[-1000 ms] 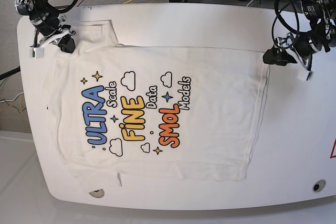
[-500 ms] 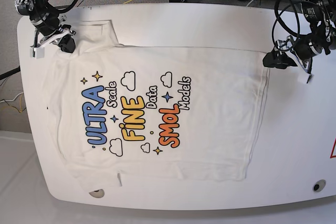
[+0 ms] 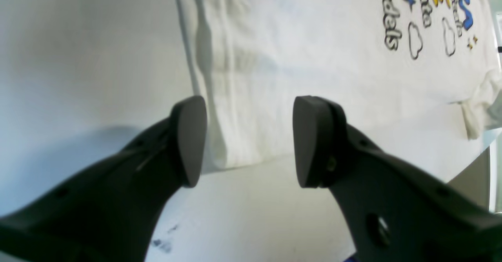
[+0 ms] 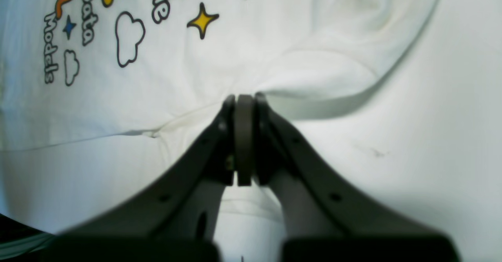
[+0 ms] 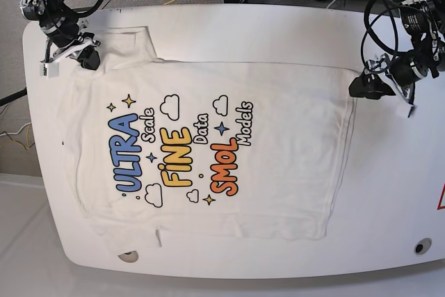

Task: Fold the T-shirt properly

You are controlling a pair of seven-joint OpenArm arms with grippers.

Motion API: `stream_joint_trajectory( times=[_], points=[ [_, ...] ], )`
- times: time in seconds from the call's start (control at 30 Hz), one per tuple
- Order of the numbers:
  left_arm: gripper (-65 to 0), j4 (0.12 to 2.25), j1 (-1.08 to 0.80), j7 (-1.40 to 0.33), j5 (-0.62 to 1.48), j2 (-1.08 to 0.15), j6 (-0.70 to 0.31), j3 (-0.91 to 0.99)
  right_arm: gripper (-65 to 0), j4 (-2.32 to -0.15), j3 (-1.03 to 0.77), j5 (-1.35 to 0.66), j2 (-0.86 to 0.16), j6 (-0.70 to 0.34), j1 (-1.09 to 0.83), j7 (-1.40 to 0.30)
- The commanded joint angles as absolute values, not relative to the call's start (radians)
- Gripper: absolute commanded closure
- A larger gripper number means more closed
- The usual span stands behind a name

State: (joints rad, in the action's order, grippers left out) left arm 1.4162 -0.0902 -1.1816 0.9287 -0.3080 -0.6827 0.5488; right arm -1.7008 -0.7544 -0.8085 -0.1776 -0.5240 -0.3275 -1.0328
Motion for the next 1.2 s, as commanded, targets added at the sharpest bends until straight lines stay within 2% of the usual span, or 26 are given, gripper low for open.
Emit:
stream_joint_trajectory(
  times=[0.0,0.47,1.17],
  points=[
    [-32.2,1.429,-0.084,-1.171,0.949,-0.326,-0.688,0.552,-0.6,-1.715,-0.759,-0.825,-0.197,-0.527,-0.321,-1.017],
    [-32.0,1.222,-0.058,-1.171,0.949,-0.329,-0.688,0.553,-0.6,-1.715,-0.759,-0.825,-0.2,-0.527,-0.321,-1.017],
    [-32.0,1.216,-0.058,-1.171,0.949,-0.349,-0.693,0.541,-0.6,-1.715,-0.759,-0.825,-0.2,-0.527,-0.321,-1.017]
  ],
)
